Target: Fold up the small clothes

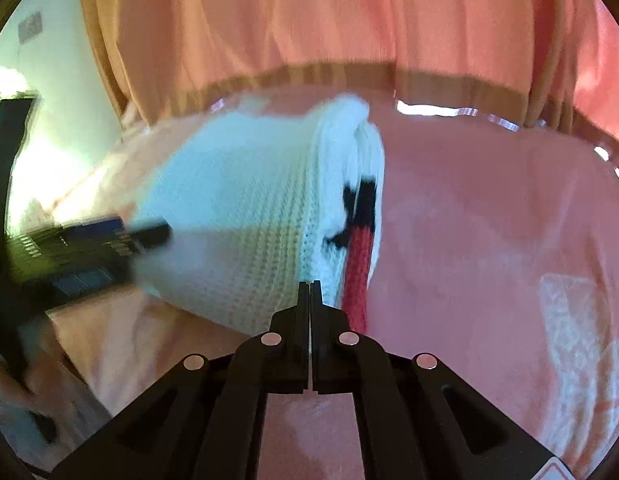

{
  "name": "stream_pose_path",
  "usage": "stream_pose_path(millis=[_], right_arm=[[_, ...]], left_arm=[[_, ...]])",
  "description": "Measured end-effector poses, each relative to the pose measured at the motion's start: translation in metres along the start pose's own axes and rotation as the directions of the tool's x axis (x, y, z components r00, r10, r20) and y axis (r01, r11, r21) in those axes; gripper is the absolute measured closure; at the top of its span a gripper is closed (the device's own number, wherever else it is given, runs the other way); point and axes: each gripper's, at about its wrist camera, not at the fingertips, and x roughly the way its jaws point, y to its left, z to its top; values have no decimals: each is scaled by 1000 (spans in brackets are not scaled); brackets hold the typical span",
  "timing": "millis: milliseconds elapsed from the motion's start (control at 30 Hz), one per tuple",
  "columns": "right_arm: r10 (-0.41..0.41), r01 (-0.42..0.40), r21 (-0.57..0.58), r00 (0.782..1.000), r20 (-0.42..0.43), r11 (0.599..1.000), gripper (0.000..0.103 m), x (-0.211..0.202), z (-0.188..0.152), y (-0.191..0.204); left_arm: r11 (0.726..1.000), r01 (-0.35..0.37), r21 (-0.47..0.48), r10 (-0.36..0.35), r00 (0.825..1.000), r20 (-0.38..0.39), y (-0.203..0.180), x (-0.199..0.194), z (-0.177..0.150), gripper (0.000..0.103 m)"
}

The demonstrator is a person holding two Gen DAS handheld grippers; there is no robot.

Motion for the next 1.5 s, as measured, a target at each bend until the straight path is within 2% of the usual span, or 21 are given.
stream_pose_path(millis=[100,167,233,267,367,467,633,833,1100,1500], right_arm=[[-30,31,-10,998,57,999,91,-22,2,2],[-51,51,-1,996,74,999,72,-33,1,-1],[-83,85,-21,993,83,996,66,-40,-4,-5],[-97,100,-33,992,85,994,65,-40,-6,-5],[-135,137,-15,987,81,990,61,-40,-13,-11],[-144,143,17,986,84,989,61,-34,-25,-11],[-137,137,-2,989,48,991,60,-21,-43,0],[-159,163,-49,984,75,985,54,-21,-45,9],[-160,163,-41,985,62,986,54,-15,-47,8],[-176,178,-17,982,71,984,54,-16,-46,5]], left_arm=[[1000,-15,-5,15,1000,23,-5,-6,-8,33],[1000,-24,-17,24,999,43,-8,-10,-13,28],[999,-43,-18,44,997,67,-11,-14,-17,19],[998,-67,-12,68,994,85,-14,-17,-20,15],[995,-104,-6,104,987,120,-19,-22,-28,13],[994,-107,-15,108,985,134,-25,-23,-38,13],[992,-123,-20,124,985,116,-32,-20,-51,13],[991,-126,-34,129,985,118,-33,-20,-52,13],[990,-124,-60,129,988,86,-27,-13,-52,13],[989,-137,-60,141,987,82,-27,-11,-53,14]])
